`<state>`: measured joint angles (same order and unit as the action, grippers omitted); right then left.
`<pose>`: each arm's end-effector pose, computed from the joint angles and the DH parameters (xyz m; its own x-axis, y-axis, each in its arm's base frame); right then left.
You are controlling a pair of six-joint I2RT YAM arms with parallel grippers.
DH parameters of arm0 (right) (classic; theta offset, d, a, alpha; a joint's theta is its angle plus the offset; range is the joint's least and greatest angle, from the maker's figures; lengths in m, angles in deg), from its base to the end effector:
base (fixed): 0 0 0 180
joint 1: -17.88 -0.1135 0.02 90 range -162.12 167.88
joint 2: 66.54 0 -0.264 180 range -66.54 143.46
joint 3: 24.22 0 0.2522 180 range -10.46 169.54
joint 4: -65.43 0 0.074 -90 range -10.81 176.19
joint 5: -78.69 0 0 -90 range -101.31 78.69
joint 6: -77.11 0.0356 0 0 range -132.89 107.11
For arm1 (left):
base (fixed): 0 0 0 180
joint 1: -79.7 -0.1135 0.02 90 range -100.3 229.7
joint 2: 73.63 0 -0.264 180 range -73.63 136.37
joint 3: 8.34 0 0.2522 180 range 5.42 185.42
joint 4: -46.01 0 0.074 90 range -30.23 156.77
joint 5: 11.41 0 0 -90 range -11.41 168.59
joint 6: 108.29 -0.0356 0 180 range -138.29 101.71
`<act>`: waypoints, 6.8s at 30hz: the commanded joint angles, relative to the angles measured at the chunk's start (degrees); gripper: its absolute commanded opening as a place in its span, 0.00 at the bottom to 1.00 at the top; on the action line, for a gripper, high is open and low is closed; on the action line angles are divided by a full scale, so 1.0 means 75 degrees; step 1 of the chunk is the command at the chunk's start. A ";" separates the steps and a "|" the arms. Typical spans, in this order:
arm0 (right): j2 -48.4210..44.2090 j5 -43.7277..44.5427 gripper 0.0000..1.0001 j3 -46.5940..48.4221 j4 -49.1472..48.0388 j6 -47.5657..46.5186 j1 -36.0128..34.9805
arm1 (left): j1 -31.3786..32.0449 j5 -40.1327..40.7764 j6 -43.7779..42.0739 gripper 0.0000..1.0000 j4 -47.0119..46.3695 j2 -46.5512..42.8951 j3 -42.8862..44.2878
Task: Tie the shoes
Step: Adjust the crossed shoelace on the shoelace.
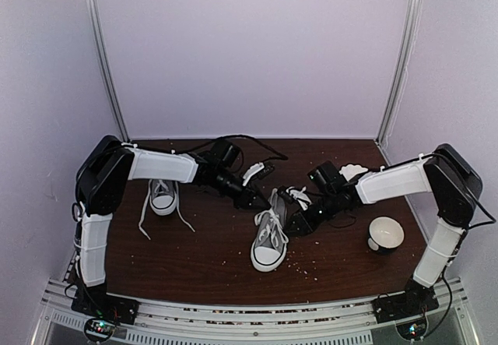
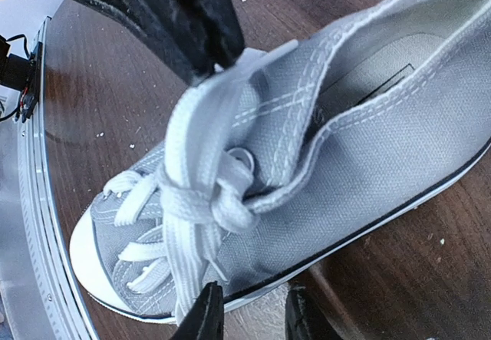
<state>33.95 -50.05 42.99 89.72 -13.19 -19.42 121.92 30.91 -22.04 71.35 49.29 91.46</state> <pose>0.2518 0.2198 0.1488 -0.6675 -0.5137 -0.5390 -0.7431 0.4144 0.5254 0.3233 -0.3289 0.1628 -0.4998 0.5130 -0.6979 0.8501 0.1359 -0.5089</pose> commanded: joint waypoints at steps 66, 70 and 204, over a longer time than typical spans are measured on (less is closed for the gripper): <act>-0.0599 0.0742 0.00 -0.0447 0.0243 -0.0422 -0.0043 | -0.0409 -0.0031 -0.0431 0.03 -0.0440 -0.0639 -0.0874; -0.0497 0.0646 0.00 -0.0333 0.0191 -0.0372 -0.0042 | -0.0284 -0.0357 -0.1004 0.27 -0.0080 -0.0666 -0.0493; -0.1369 0.1548 0.43 -0.1341 -0.1020 0.1714 -0.0558 | -0.0106 0.1350 -0.2201 0.64 0.0063 -0.1015 -0.1346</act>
<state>22.36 -42.40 33.77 88.56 -5.38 -21.28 120.17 34.53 -43.37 81.07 41.37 82.71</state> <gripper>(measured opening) 0.415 0.639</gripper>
